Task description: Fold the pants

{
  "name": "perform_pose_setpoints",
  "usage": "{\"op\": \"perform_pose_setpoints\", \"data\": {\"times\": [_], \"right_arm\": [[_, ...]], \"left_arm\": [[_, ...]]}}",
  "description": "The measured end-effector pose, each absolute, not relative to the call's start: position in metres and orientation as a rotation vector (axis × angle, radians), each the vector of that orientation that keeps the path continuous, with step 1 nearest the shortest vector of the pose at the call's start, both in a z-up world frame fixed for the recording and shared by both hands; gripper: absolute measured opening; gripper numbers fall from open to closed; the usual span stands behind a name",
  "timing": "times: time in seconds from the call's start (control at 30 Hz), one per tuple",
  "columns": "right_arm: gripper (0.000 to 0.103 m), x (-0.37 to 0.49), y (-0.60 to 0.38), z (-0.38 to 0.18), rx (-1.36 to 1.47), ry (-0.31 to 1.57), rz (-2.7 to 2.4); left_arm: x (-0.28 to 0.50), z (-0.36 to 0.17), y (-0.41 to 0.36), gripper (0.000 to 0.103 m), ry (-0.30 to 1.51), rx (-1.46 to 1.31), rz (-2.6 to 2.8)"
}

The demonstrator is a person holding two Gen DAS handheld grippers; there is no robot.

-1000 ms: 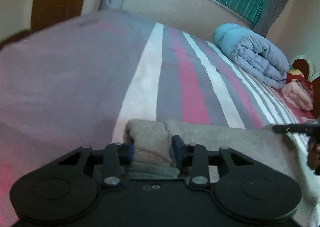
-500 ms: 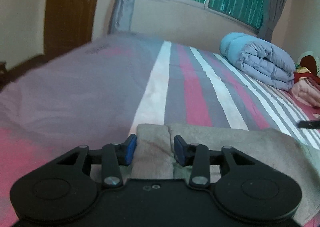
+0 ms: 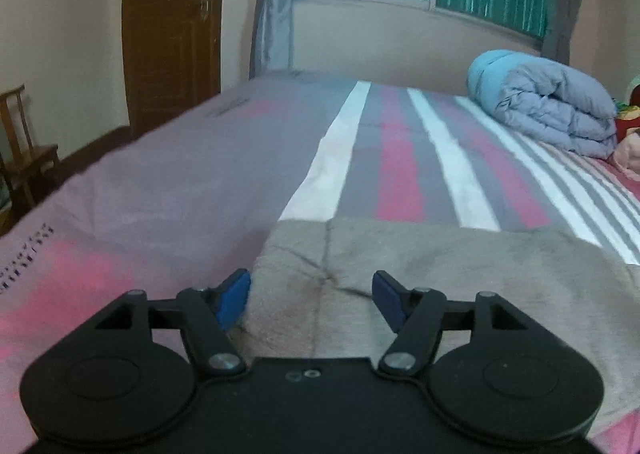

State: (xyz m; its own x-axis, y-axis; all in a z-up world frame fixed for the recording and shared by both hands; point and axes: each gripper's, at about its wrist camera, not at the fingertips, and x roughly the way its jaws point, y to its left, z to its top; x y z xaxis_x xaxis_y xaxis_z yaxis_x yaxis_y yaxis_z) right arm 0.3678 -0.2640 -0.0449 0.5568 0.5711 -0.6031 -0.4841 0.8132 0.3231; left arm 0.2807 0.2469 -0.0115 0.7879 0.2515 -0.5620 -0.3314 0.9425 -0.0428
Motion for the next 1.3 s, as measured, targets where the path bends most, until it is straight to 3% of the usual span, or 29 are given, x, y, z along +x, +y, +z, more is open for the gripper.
{"op": "perform_pose_setpoints", "data": {"times": [0.2,0.4,0.57,0.63,0.7,0.8,0.83,0.9,0.93,0.97,1.1,1.23,1.3], "right_arm": [[0.01,0.332,-0.333,-0.023,0.186,0.707,0.526],[0.01,0.299,-0.414,-0.022,0.366,0.68,0.345],[0.01,0.287,-0.453,-0.034,0.378,0.654,0.193],[0.01,0.292,-0.459,-0.048,0.352,0.708,0.14],[0.01,0.294,-0.466,-0.063,0.375,0.807,0.132],[0.01,0.277,-0.494,-0.05,0.544,0.718,0.13],[0.013,0.268,-0.509,-0.045,0.624,0.662,0.119],[0.048,0.251,-0.537,-0.038,0.734,0.573,0.062],[0.079,0.243,-0.55,-0.036,0.766,0.533,0.019],[0.083,0.234,-0.564,-0.035,0.801,0.496,-0.012],[0.077,0.218,-0.602,-0.041,0.914,0.468,-0.047],[0.052,0.219,-0.624,-0.059,1.015,0.507,-0.054],[0.052,0.232,-0.63,-0.069,1.017,0.546,-0.071]], "left_arm": [[0.26,0.001,0.209,0.073,0.55,-0.105,0.266],[0.259,-0.011,0.177,0.073,0.582,-0.1,0.216],[0.26,-0.028,0.158,0.074,0.616,-0.1,0.194],[0.264,-0.039,0.154,0.082,0.643,-0.099,0.196],[0.27,-0.06,0.154,0.085,0.716,-0.118,0.197],[0.264,-0.071,0.16,0.086,0.681,-0.155,0.189],[0.263,-0.072,0.16,0.086,0.676,-0.158,0.189],[0.263,-0.074,0.158,0.086,0.672,-0.148,0.193],[0.263,-0.074,0.157,0.086,0.673,-0.142,0.195],[0.263,-0.074,0.156,0.086,0.675,-0.14,0.197],[0.263,-0.073,0.156,0.086,0.667,-0.145,0.197],[0.262,-0.074,0.155,0.086,0.665,-0.151,0.2],[0.262,-0.073,0.155,0.086,0.669,-0.15,0.201]]}}
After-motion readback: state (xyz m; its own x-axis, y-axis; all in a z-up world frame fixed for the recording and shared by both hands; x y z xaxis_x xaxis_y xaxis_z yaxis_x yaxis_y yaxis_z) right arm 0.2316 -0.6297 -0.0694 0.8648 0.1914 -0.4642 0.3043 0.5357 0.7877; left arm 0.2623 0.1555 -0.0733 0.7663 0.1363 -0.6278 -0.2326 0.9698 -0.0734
